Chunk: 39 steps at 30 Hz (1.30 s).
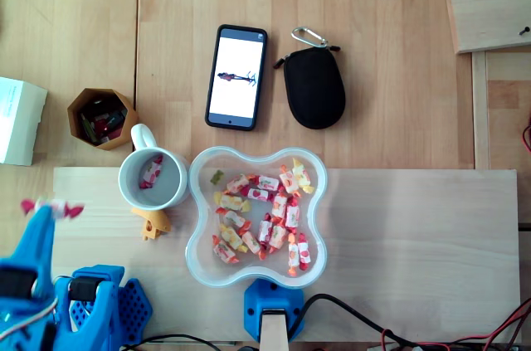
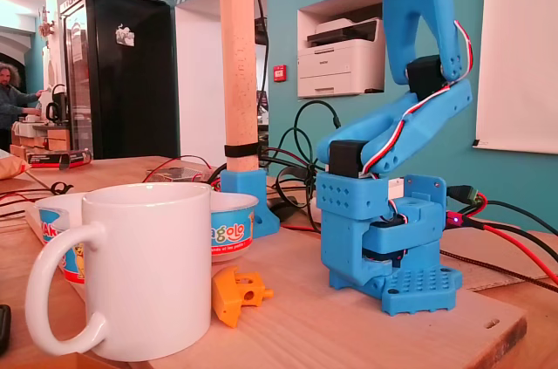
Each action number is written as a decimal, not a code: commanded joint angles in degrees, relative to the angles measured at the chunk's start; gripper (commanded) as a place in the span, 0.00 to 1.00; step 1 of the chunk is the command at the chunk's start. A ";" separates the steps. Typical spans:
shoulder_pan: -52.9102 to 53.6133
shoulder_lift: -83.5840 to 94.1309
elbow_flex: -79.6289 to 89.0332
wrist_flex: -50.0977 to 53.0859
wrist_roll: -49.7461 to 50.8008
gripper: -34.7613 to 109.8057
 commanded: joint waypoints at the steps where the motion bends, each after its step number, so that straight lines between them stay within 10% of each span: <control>1: 0.44 1.23 8.88 -10.37 1.32 0.22; 13: 0.97 2.29 22.76 -14.06 1.41 0.22; 24: 24.35 2.20 33.66 -13.71 5.80 0.22; 39: 19.34 1.85 42.45 -14.85 6.86 0.22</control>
